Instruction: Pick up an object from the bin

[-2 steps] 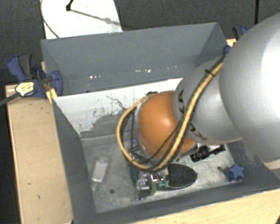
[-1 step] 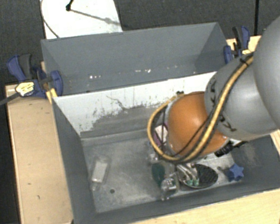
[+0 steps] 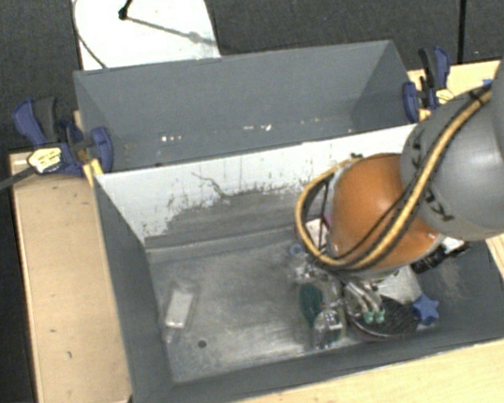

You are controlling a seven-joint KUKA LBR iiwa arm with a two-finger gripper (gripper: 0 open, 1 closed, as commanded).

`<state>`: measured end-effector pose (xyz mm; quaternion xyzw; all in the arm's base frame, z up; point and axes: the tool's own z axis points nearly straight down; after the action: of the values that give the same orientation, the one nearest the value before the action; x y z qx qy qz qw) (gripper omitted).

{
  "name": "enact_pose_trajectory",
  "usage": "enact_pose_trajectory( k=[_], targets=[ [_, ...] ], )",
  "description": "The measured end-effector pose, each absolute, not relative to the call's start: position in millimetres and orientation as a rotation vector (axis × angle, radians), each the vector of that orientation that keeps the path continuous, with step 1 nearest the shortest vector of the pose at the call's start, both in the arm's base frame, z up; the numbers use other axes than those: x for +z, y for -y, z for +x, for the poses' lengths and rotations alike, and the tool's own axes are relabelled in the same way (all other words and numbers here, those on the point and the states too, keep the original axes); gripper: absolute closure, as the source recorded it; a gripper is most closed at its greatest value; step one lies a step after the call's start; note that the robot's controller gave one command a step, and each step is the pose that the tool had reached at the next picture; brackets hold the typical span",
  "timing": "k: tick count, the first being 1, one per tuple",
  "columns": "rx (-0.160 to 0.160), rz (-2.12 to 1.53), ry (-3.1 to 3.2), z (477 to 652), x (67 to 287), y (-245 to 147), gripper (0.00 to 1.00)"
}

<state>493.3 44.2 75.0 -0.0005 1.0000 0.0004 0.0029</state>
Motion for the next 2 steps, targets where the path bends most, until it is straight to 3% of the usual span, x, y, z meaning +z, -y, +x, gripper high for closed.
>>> enact_pose_trajectory(
  k=[1, 2],
  targets=[
    [0.004, 0.048, -3.131, 508.3, 73.8, 0.4, 0.0],
    [0.006, 0.054, -3.128, 509.3, 75.0, -1.4, 1.0]
  ],
)
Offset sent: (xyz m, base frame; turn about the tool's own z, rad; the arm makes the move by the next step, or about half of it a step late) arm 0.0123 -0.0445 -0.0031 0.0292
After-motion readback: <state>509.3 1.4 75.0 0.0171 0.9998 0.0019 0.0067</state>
